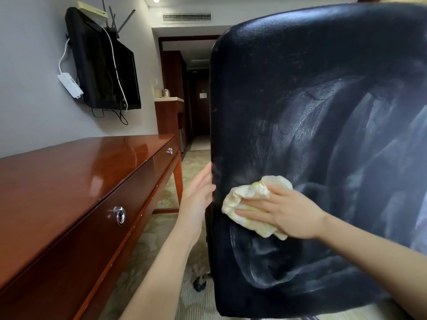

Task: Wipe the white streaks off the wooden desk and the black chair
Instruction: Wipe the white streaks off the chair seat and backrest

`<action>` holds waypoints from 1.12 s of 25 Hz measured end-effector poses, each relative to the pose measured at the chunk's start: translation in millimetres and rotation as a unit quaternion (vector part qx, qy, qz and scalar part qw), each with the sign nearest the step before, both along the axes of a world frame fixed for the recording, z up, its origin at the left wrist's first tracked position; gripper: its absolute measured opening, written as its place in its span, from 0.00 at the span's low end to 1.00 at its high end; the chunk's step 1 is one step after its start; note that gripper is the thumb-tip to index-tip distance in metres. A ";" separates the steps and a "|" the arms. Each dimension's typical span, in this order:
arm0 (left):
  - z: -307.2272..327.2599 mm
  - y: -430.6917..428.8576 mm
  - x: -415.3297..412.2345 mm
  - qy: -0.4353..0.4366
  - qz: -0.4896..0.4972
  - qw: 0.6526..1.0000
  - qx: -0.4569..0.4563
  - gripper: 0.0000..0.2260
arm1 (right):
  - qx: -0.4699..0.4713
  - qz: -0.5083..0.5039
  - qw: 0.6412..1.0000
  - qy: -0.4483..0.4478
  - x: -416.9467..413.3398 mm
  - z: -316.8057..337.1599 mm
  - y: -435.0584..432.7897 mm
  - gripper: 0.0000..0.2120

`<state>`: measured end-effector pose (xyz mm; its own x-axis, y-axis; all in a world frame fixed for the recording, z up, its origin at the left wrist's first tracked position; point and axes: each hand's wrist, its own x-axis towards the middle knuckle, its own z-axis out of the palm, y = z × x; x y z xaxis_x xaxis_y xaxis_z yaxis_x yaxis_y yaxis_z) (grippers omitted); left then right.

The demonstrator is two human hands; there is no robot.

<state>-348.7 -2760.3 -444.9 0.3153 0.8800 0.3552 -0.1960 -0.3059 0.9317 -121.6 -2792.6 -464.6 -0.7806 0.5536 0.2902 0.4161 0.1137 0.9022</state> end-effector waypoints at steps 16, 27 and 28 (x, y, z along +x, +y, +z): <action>0.8 6.2 17.3 -0.046 0.120 0.991 -0.042 0.05 | 0.062 0.171 0.883 0.432 -40.6 23.7 8.8 0.19; 4.1 11.2 15.9 -0.002 0.107 0.994 -0.038 0.05 | -0.101 0.025 0.973 0.204 1.4 -101.5 -10.6 0.26; 5.2 11.3 14.2 0.007 0.103 0.994 -0.032 0.06 | -0.106 0.022 0.975 0.195 3.1 -94.4 -11.2 0.26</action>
